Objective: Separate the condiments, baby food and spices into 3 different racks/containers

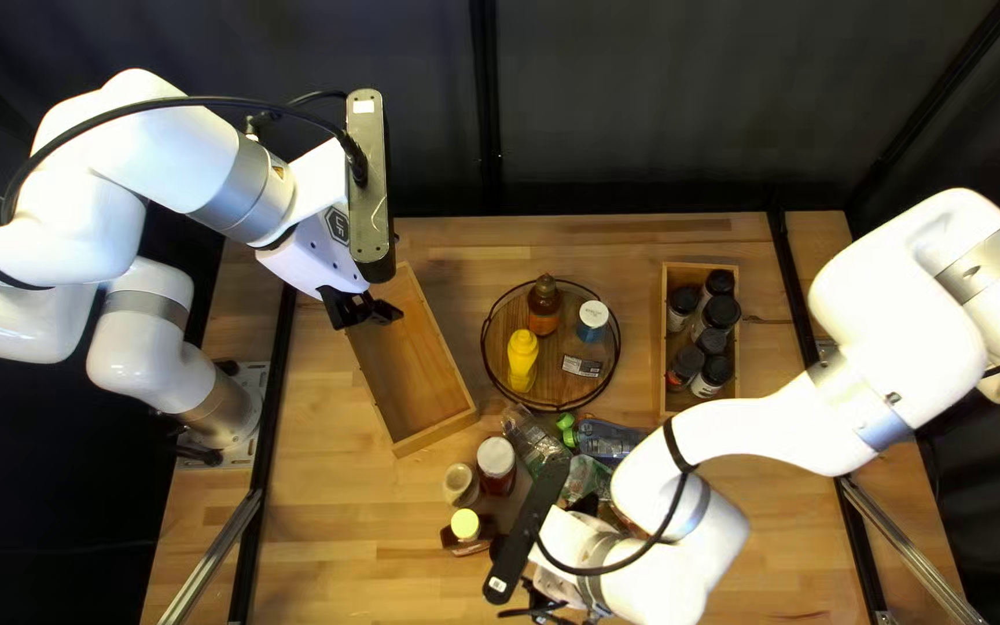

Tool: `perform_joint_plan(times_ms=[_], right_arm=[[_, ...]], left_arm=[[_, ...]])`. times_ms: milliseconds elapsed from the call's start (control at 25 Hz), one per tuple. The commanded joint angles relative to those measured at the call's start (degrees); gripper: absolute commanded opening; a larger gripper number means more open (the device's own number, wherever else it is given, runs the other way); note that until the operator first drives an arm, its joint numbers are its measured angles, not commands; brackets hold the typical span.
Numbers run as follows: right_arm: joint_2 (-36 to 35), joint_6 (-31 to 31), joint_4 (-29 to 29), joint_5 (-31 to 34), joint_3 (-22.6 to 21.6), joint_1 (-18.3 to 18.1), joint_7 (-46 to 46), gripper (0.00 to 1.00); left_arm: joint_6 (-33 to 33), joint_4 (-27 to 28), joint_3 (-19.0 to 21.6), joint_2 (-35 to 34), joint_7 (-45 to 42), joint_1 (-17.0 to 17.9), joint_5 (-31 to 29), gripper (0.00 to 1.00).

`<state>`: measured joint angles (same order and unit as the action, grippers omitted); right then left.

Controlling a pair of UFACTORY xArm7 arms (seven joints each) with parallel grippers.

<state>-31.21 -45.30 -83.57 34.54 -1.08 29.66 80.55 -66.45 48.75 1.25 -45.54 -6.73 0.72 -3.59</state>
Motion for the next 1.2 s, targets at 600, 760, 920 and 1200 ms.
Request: perform_joint_plan(times_ms=[600,760,920,1200], right_arm=[[-4.3,2.2,-4.8,-4.0,-2.2,-4.7,-7.7,0.02],[-3.8,2.2,-4.2,-4.0,-2.5,-4.8,-8.4,0.01],[-0.2,0.9,-0.9,-3.4,-2.5,-3.8,-7.4,0.01],[9.4,-2.2,6.8,-4.5,-3.5,-3.3,-6.9,0.05]], left_arm=[[0.0,0.0,0.0,0.0,0.0,0.0,0.0,1.0],[0.0,0.0,0.0,0.0,0.0,0.0,0.0,1.0],[0.0,0.0,0.0,0.0,0.0,0.0,0.0,1.0],[0.0,0.0,0.0,0.0,0.0,0.0,0.0,1.0]])
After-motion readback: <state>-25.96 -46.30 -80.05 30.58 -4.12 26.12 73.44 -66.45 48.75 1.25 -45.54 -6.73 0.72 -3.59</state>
